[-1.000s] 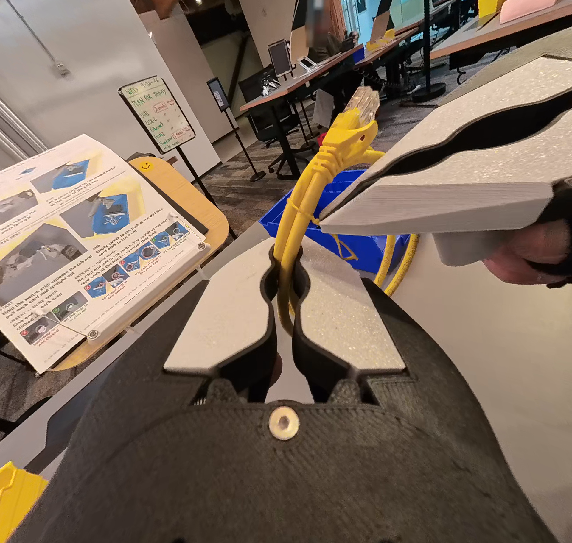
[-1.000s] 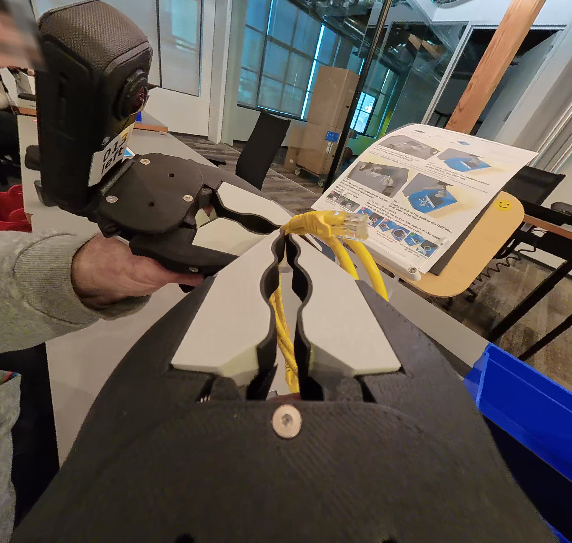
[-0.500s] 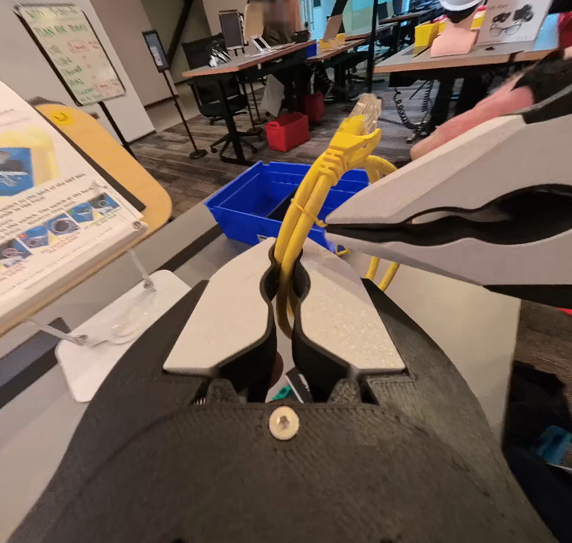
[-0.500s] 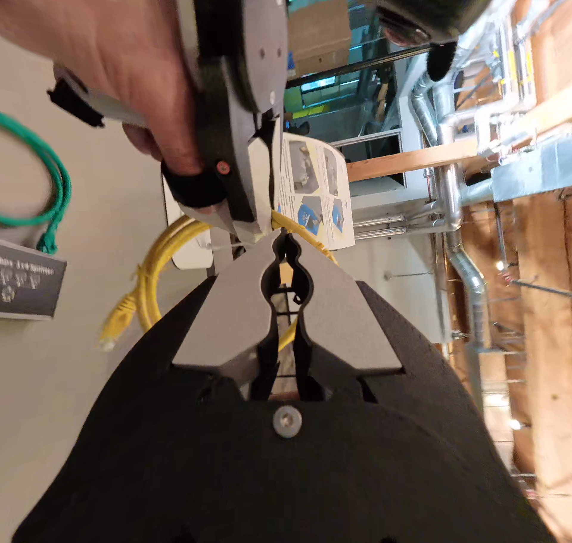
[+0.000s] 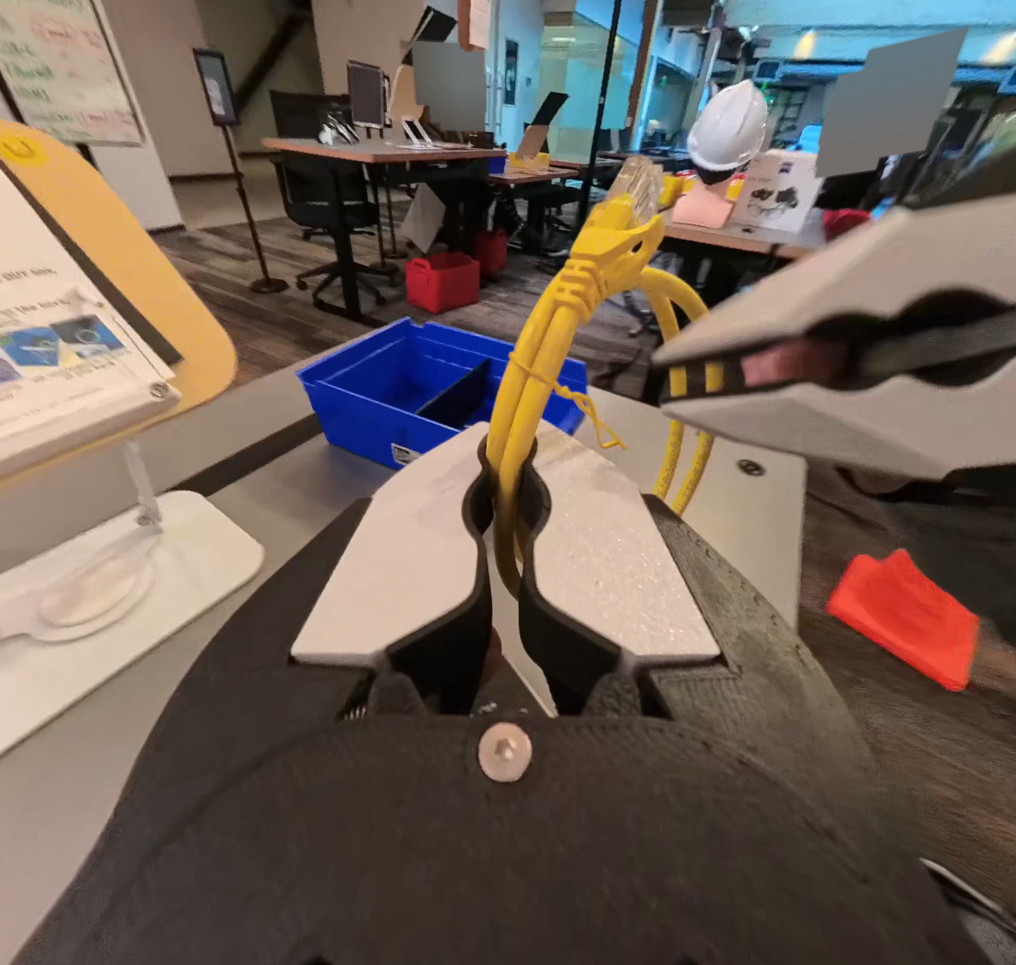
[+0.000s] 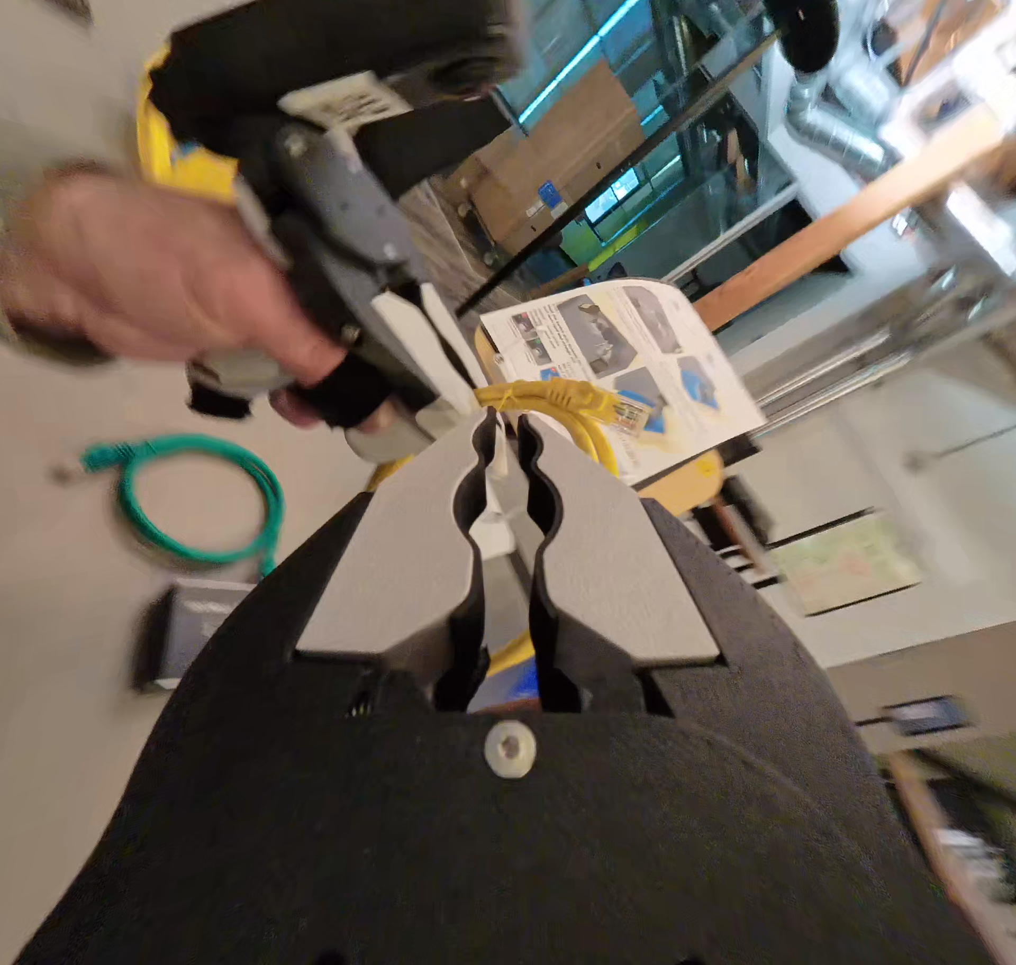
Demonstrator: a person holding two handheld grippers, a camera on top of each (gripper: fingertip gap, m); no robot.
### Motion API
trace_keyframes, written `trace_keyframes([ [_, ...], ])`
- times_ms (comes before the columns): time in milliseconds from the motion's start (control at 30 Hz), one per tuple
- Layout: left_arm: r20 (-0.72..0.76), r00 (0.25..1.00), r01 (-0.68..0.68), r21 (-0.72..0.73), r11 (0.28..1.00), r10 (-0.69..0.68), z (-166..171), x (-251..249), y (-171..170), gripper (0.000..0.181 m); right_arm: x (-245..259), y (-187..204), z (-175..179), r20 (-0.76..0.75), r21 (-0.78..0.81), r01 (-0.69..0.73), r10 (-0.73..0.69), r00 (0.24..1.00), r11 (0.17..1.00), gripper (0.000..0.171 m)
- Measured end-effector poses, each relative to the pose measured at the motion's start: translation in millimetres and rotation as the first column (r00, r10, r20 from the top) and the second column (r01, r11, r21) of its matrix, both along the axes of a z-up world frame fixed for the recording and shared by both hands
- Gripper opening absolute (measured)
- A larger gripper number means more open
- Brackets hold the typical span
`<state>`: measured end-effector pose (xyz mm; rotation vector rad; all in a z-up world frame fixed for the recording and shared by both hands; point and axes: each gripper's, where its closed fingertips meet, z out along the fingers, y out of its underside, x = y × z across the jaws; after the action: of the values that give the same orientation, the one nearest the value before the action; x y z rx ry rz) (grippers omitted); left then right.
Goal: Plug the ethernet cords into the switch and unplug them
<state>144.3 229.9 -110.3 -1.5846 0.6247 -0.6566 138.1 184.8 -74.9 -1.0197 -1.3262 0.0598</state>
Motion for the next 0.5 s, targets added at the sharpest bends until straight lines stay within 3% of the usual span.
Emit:
trace_keyframes([
  [133,-0.066,0.994,-0.078,0.141,0.987,0.088,10,-3,1,0.004,-6,4,-1,-0.181,-0.211,-0.045,0.007,0.983,0.977,0.015],
  [300,-0.100,0.988,-0.093,0.197,0.976,0.114,10,3,1,0.004,-10,11,-4,-0.332,-0.395,-0.135,-0.004,0.943,0.909,0.002],
  [500,-0.102,0.989,-0.086,0.189,0.978,0.106,10,5,1,0.005,-10,8,1,-0.442,-0.433,-0.242,0.029,0.897,0.869,0.000],
])
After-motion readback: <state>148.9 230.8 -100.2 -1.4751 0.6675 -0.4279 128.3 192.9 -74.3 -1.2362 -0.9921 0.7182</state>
